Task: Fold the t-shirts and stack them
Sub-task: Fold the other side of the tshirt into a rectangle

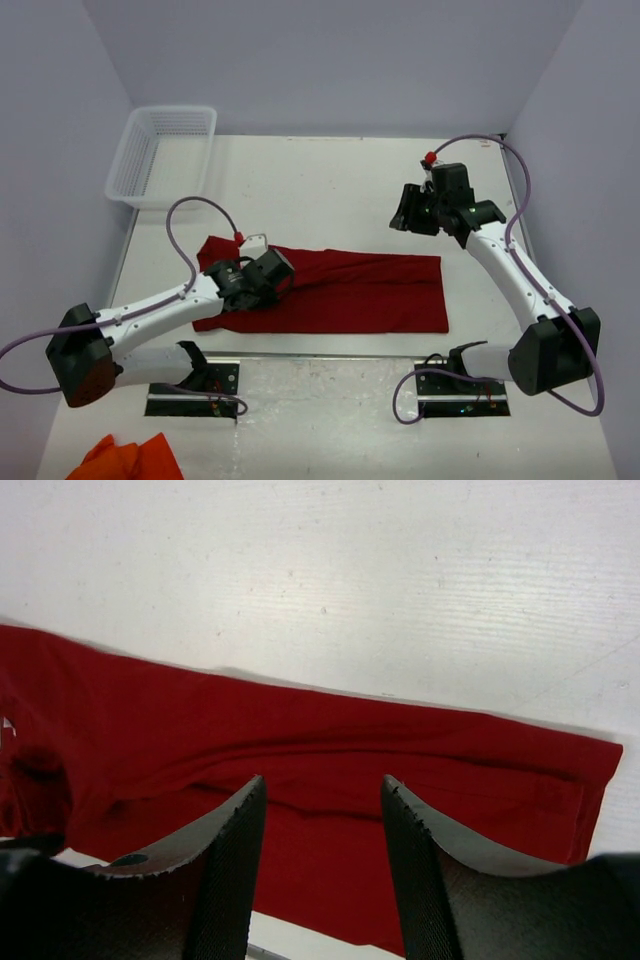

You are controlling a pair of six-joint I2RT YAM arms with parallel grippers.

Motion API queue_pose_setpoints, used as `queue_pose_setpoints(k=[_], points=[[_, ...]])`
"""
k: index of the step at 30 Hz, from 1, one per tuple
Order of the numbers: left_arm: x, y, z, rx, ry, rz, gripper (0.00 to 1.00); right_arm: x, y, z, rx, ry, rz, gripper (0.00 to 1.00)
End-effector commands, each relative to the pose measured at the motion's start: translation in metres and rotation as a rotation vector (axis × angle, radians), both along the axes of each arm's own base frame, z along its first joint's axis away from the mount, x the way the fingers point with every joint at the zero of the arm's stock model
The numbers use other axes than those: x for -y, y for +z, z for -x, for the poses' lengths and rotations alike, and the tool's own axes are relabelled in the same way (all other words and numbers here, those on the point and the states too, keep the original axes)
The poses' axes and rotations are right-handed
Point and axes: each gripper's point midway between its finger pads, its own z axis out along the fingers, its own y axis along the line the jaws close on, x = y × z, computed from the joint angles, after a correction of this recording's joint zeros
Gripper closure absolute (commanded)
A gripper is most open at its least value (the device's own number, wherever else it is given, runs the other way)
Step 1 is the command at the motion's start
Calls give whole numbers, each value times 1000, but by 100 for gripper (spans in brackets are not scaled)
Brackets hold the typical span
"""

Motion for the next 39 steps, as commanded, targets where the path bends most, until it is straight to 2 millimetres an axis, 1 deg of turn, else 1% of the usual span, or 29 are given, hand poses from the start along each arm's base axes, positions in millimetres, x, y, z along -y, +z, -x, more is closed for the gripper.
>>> queue_pose_setpoints(k=[1, 4, 5, 6, 7, 8, 9, 10, 13, 15, 16, 17, 18, 19, 20, 21, 22, 23, 24, 25, 26, 27, 28, 29, 31, 32, 35, 36, 39], points=[[-4, 2, 30, -11, 115, 31, 100, -4, 6, 0, 28, 12, -28, 49], [5, 6, 50, -35, 87, 44, 100, -4, 2, -1, 23, 8, -29, 49], [12, 7, 53, -34, 63, 55, 97, -4, 0, -1, 17, 10, -23, 49], [19, 5, 60, -54, 17, 52, 82, -3, 0, -2, 13, 6, -19, 49], [20, 4, 62, -60, 9, 43, 73, -3, -1, -2, 11, 6, -16, 49], [19, -2, 64, -74, 0, 11, 59, -3, -1, -2, 9, 7, -17, 49], [18, -5, 65, -73, -4, -9, 41, -3, 0, -2, 11, 4, -15, 49], [17, -7, 65, -78, 0, -27, 34, -2, -3, -2, 9, 1, -14, 49], [14, -2, 55, -35, 30, -86, 22, -2, -6, 2, 4, 5, -15, 49], [12, 13, 40, 38, 63, -118, 16, -2, -12, 3, -10, 8, -10, 48], [14, 21, 33, 71, 67, -119, 15, -2, -13, 4, -11, 8, -9, 48], [22, 35, 24, 108, 75, -104, 15, -1, -15, 5, -16, 7, -6, 48], [23, 45, 12, 170, 78, -121, 17, -1, -16, 5, -18, 4, -4, 48], [34, 62, 2, 213, 86, -86, 20, 0, -13, 4, -10, 0, -4, 48], [38, 68, -9, 239, 98, -85, 26, 2, -15, 4, -14, -16, 4, 48], [41, 75, -18, 263, 69, -105, 40, 3, -16, 5, -20, -18, 5, 48], [51, 86, -30, 285, 75, -64, 45, 3, -19, 6, -34, -21, 9, 48], [45, 85, -46, 276, 107, -69, 51, 7, -22, 6, -46, -51, 18, 48], [49, 83, -51, 247, 43, -73, 64, 11, -28, 10, -71, -72, 34, 49], [56, 85, -64, 260, 37, -29, 71, 14, -32, 13, -85, -104, 38, 49], [47, 85, -78, 258, 60, -22, 84, 18, -37, 15, -98, -126, 52, 51], [46, 84, -84, 251, 7, -35, 100, 25, -47, 20, -122, -153, 78, 52], [44, 86, -93, 263, 11, -25, 100, 28, -52, 23, -137, -170, 88, 54], [33, 81, -104, 254, 37, -47, 100, 29, -58, 25, -156, -182, 90, 58], [30, 71, -116, 220, -5, -58, 100, 37, -72, 30, -184, -214, 126, 59], [22, 68, -123, 206, -15, -67, 100, 41, -78, 31, -200, -227, 141, 59], [23, 62, -129, 184, -28, -50, 100, 57, -89, 34, -225, -289, 201, 51], [24, 61, -129, 185, -38, -46, 100, 68, -95, 36, -239, -324, 242, 50], [27, 63, -128, 198, -55, -27, 100, 81, -108, 41, -293, -377, 270, 50]])
